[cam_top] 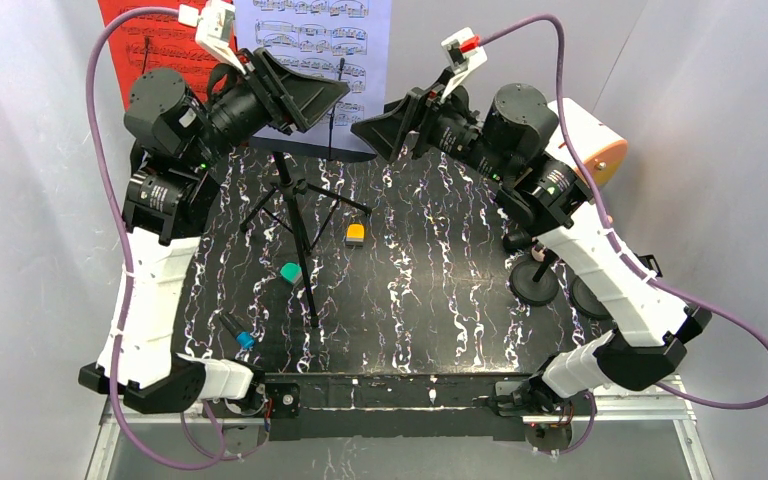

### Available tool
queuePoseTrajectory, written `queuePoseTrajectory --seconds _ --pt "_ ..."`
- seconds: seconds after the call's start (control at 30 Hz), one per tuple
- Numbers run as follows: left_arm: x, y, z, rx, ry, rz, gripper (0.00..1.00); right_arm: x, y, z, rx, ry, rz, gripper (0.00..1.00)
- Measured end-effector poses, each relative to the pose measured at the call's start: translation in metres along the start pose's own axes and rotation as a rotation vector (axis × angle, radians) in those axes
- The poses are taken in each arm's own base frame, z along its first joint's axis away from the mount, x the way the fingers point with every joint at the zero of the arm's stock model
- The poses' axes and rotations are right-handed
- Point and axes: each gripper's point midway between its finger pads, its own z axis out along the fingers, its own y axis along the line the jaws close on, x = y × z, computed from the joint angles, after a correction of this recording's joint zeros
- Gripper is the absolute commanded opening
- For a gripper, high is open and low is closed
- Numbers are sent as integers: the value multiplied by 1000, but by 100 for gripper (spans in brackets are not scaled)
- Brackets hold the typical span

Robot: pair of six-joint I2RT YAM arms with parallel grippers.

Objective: Pack up the instrument practice props
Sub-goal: Pick up the sheet music from the music stand.

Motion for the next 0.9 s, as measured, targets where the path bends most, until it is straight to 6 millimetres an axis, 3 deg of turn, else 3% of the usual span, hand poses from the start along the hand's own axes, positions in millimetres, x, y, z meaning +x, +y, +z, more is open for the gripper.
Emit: queuePoseTrajectory --seconds 0.23,0.5,0.67,0.9 --pt "11 0 7 15 24 -12 43 -5 -1 3 0 -24 -9 83" --pt "19 -4 11 28 39 -22 12 0 -6 13 8 -27 -16 81" --pt "19 -1 13 18 30 -24 0 -1 -10 16 25 -35 -20 76" --pt "15 0 7 -7 -5 -9 0 -4 -16 15 57 -81 -19 64"
